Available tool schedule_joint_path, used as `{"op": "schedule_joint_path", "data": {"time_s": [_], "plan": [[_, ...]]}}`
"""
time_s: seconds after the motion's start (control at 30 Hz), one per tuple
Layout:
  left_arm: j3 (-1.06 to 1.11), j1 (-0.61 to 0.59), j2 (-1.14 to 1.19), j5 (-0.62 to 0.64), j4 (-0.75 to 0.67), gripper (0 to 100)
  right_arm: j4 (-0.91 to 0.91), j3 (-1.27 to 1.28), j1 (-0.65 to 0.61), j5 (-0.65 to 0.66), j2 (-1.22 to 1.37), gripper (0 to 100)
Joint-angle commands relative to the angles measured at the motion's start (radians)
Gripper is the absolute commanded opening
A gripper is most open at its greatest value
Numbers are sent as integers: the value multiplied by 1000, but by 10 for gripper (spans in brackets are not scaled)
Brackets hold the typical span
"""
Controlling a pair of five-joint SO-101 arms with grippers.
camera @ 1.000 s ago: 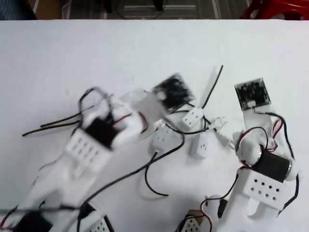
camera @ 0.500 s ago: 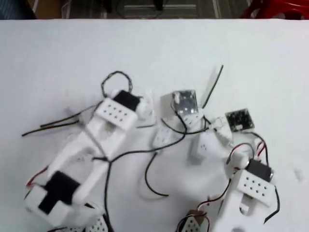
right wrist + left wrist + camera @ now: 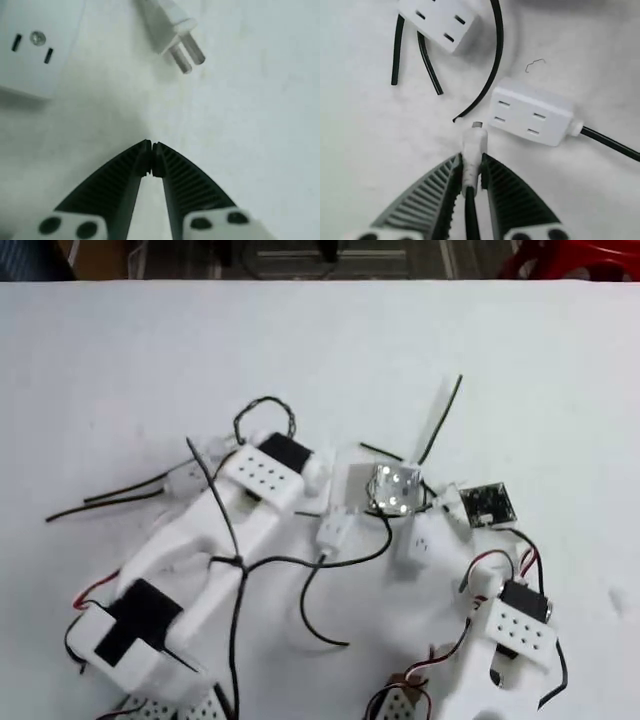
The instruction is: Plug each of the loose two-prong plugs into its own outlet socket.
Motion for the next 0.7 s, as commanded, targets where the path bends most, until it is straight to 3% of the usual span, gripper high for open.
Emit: {"op": "schedule_joint_path", "data": {"time_s": [0.0, 0.27, 0.67], "plan": [[-46, 15, -30, -15, 46, 24, -18, -3, 12, -9, -1, 20], [-23, 64, -179, -15, 110, 24, -18, -3, 12, -12, 2, 20], [141, 101, -177, -15, -100, 24, -18, -3, 12, -12, 2, 20]]}}
